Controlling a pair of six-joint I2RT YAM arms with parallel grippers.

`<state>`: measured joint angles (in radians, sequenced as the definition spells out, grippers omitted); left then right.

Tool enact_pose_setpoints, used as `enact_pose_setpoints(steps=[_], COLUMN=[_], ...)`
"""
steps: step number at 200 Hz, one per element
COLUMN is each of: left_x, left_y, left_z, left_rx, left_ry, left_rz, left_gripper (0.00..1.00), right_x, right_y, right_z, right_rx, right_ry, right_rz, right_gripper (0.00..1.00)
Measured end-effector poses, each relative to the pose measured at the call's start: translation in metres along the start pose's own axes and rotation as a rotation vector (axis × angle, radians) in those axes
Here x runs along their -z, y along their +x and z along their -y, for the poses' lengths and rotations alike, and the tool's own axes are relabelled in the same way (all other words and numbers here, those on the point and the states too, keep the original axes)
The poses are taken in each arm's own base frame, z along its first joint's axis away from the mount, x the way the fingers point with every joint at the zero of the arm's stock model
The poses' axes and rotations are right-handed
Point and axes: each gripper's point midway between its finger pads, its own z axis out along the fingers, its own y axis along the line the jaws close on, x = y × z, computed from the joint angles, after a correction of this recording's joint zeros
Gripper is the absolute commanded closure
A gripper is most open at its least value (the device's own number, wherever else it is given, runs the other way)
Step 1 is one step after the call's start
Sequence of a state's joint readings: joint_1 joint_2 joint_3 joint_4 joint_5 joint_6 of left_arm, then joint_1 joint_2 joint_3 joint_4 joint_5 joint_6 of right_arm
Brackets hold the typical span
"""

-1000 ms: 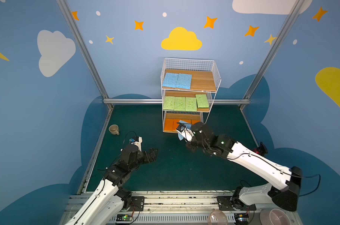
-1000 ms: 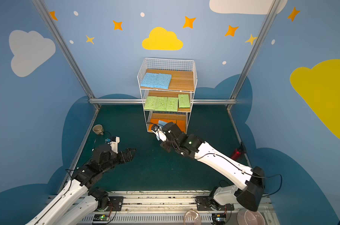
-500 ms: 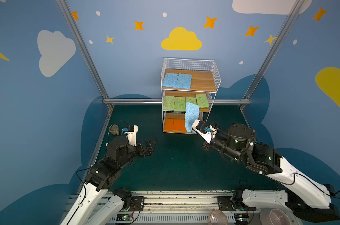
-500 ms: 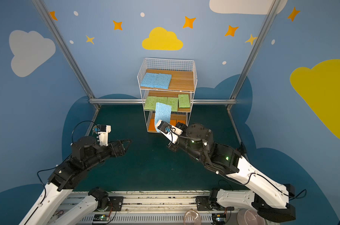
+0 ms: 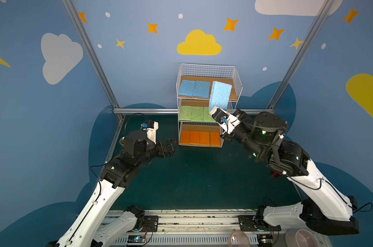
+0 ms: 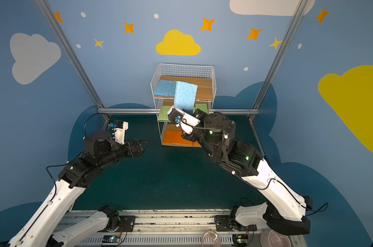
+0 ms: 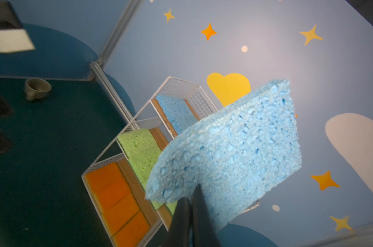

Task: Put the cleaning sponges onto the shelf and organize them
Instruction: 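Lift the blue sponge with the right gripper up to the top board, then lower the blue sponge beside the other blue sponges on the top board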

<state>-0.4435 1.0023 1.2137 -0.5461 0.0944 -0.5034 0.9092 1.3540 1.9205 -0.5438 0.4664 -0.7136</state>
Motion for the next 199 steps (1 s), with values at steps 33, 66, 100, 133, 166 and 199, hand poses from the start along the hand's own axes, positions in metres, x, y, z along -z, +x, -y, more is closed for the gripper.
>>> enact_pose_setpoints(steps=[33,66,100,133,166,199], left_x=[-0.027,-0.047,-0.063,-0.087,-0.094,-0.094], left_y=[-0.007,-0.014,-0.003,0.049,0.069,0.063], left_z=[0.000,0.002,-0.008,-0.043,-0.052,-0.045], left_rx=[0.012,0.026,0.059,0.130,0.158,0.146], left_ry=[0.013,0.034,0.042,-0.008,-0.027,-0.007], left_rz=[0.003,0.021,0.033,-0.026,-0.056,-0.028], left_gripper=[0.00,0.00,0.00,0.00,0.00,0.00], right_x=[-0.030,-0.066,-0.112,-0.152,-0.173,-0.172], right_y=[0.024,0.029,0.052,0.086,0.116,0.117], right_z=[0.048,0.064,0.045,0.018,0.007,0.013], right_rx=[-0.048,-0.109,-0.147,-0.188,-0.224,-0.248], right_ry=[0.064,0.020,-0.084,-0.167,-0.188,-0.173], right_rz=[-0.047,-0.027,-0.062,-0.146,-0.222,-0.223], right_gripper=[1.00,1.00,1.00,1.00,1.00,1.00])
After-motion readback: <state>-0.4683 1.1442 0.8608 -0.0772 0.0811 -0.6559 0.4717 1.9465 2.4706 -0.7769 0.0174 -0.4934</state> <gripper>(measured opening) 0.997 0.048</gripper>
